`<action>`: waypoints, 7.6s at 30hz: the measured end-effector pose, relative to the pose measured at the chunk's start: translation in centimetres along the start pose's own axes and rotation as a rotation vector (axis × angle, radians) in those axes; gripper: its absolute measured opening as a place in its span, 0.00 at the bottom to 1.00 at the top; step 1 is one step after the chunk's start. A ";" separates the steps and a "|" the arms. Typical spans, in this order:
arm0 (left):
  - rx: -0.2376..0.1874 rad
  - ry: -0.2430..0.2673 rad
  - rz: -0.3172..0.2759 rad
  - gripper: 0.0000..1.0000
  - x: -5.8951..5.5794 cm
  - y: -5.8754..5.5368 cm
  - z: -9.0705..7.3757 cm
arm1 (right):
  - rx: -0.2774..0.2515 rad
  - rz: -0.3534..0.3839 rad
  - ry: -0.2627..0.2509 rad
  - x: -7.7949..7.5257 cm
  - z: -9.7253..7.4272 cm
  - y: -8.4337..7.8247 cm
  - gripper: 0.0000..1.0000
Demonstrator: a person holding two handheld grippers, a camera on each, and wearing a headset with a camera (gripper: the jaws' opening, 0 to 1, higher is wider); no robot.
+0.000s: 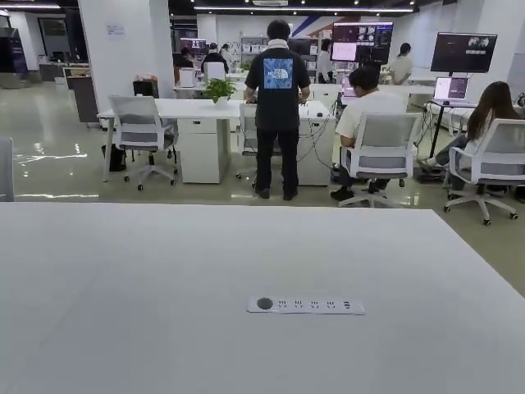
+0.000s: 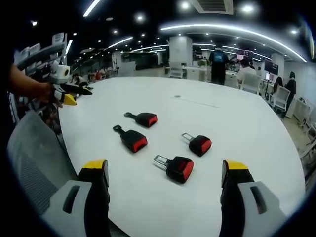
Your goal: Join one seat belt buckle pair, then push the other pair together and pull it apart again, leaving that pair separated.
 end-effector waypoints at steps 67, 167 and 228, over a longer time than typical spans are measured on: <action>0.095 -0.140 0.114 0.93 0.1 -0.2 4.3 | 0.079 -0.078 0.099 -0.4 2.6 -0.3 0.91; 0.443 -0.646 0.579 0.36 -3.0 -2.1 19.5 | 0.310 -0.456 0.561 -3.6 10.1 -2.7 0.36; 0.499 -0.593 0.542 0.32 -3.3 -2.2 20.2 | 0.291 -0.395 0.531 1.7 12.9 -0.5 0.34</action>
Point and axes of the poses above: the centre of the closed fingertips' face, and the gripper's own axes: z roughly forward along the fingers, x roughly to its left, y roughly out of its top, the point moved 7 cm from there along -z, roughly backward along the fingers, and after that the axes turned 9 degrees about -y, right-handed, at the moved point
